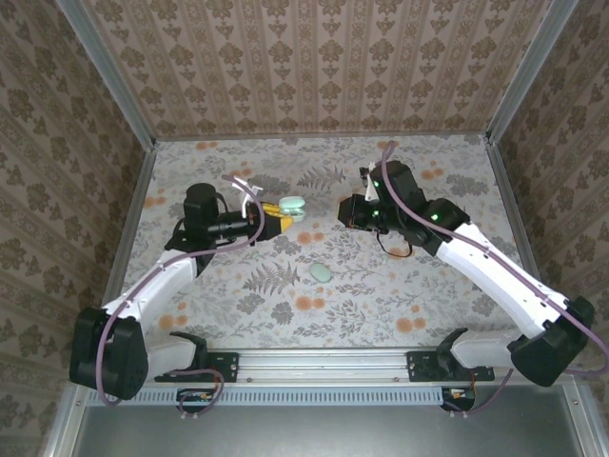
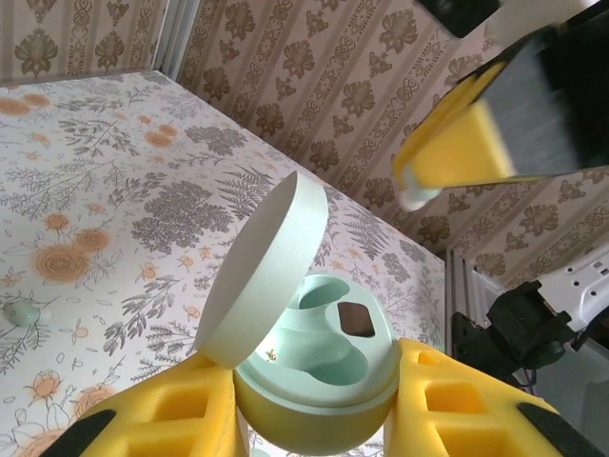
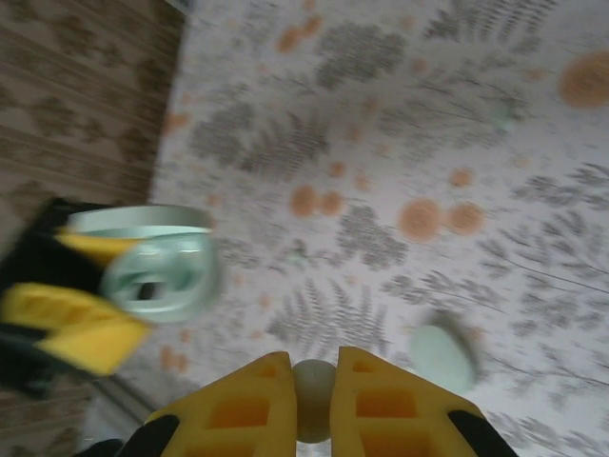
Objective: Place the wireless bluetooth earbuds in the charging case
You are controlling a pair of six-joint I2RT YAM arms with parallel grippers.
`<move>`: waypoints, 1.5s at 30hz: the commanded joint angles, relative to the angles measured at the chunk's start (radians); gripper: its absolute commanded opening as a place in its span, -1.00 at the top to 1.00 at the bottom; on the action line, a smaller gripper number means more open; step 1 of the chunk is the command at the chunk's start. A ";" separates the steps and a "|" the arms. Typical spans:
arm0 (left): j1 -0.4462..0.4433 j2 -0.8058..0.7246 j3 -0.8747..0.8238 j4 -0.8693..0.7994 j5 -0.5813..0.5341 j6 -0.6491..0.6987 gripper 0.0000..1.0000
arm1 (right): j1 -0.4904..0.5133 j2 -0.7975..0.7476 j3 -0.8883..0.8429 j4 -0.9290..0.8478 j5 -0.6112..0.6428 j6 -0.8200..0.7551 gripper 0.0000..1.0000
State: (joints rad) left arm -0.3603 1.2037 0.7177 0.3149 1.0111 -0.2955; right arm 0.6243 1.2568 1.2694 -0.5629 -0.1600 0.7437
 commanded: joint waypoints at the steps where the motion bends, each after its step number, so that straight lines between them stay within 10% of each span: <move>1: -0.016 -0.003 0.031 0.109 -0.028 -0.003 0.68 | 0.026 -0.010 -0.012 0.105 -0.092 0.087 0.79; 45: -0.065 -0.056 -0.021 0.158 -0.020 0.092 0.79 | 0.087 0.198 0.107 0.290 -0.217 0.154 0.77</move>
State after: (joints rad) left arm -0.4194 1.1610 0.6930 0.4343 0.9607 -0.2195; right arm 0.7052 1.4395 1.3453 -0.2859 -0.3649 0.9169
